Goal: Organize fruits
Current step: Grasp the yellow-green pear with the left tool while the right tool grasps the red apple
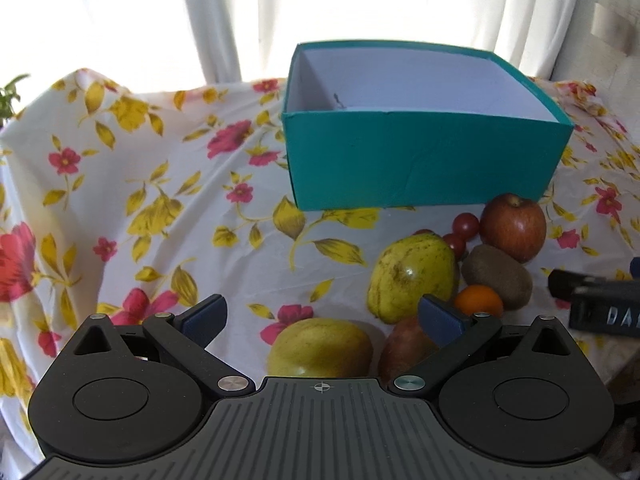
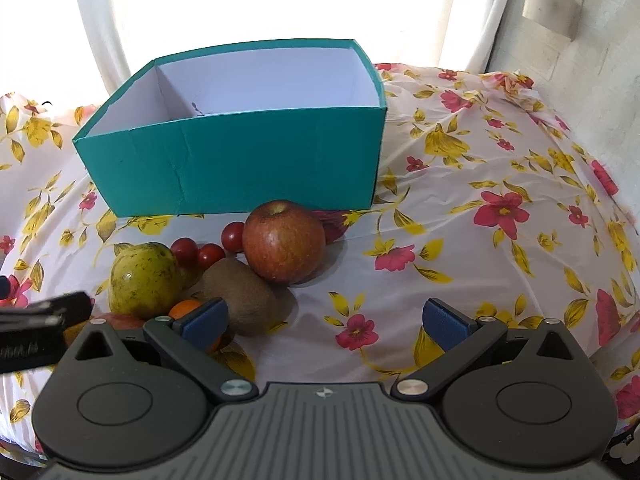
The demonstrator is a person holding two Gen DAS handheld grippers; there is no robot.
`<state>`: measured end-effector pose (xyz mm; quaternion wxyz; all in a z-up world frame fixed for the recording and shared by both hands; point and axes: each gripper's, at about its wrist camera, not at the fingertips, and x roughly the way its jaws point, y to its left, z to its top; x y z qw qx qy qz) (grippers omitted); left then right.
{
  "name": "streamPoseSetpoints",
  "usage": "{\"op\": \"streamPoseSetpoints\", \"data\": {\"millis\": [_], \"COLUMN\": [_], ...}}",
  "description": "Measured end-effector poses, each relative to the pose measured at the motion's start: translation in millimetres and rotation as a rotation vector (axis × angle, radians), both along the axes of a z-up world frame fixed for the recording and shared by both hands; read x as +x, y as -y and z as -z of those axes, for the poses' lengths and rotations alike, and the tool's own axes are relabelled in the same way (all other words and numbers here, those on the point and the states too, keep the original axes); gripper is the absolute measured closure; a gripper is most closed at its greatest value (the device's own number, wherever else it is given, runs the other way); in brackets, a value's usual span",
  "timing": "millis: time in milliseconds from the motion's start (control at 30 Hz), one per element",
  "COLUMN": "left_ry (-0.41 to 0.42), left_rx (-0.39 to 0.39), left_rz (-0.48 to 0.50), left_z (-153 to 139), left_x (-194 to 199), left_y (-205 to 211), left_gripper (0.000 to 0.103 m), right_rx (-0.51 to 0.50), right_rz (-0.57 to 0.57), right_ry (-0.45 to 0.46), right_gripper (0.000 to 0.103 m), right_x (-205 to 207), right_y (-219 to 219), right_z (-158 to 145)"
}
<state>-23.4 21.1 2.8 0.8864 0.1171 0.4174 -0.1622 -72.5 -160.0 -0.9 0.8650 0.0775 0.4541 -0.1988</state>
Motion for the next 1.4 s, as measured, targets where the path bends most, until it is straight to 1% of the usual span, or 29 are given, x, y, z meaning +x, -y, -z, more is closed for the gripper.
{"op": "streamPoseSetpoints", "data": {"millis": [67, 167, 233, 333, 400, 533, 567, 667, 767, 867, 967, 1133, 1200, 1267, 1400], "left_ry": [0.018, -0.011, -0.028, -0.028, -0.024, -0.062, -0.071, -0.095, -0.140, -0.153, -0.145, -0.205, -0.254, -0.298, -0.290], "left_rx": [-0.042, -0.104, -0.117, -0.141, -0.155, -0.166, -0.171, -0.158, -0.159, -0.148, -0.103, -0.153, -0.176, -0.214, -0.200], "left_rz": [0.025, 0.073, 0.092, 0.132, 0.138, 0.143, 0.147, 0.133, 0.114, 0.151, 0.186, 0.225, 0.238, 0.234, 0.270], "left_z": [1, 5, 7, 7, 8, 10, 9, 13, 21, 25, 32, 42, 48, 54, 53], "left_x": [-7, -14, -17, -22, -22, -14, -13, -5, 5, 9, 14, 31, 39, 47, 48], "left_y": [-5, -10, -11, -11, -14, -25, -29, -40, -51, -54, -48, -44, -42, -43, -40], "left_gripper": [0.000, 0.000, 0.000, 0.000, 0.000, 0.001, 0.003, 0.015, 0.018, 0.018, 0.017, 0.023, 0.033, 0.033, 0.034], "right_rx": [0.003, 0.009, 0.014, 0.024, 0.026, 0.030, 0.032, 0.035, 0.041, 0.039, 0.036, 0.033, 0.035, 0.036, 0.048], "right_rz": [0.006, 0.019, 0.026, 0.033, 0.032, 0.025, 0.025, 0.030, 0.040, 0.044, 0.049, 0.043, 0.041, 0.040, 0.044], "right_ry": [0.003, 0.003, 0.007, 0.012, 0.015, 0.014, 0.009, -0.005, -0.015, -0.022, -0.026, -0.028, -0.025, -0.015, 0.019], "right_gripper": [0.000, 0.000, 0.000, 0.000, 0.000, 0.000, 0.000, 0.000, 0.000, 0.000, 0.000, 0.000, 0.000, 0.000, 0.000], "right_x": [-2, -7, -11, -16, -19, -23, -24, -26, -27, -27, -27, -24, -22, -19, -9], "right_y": [3, 7, 9, 10, 9, 6, 7, 7, 7, 7, 6, 3, 2, 1, 1], "right_z": [2, 4, 5, 6, 5, 6, 7, 10, 12, 13, 13, 13, 14, 13, 12]}}
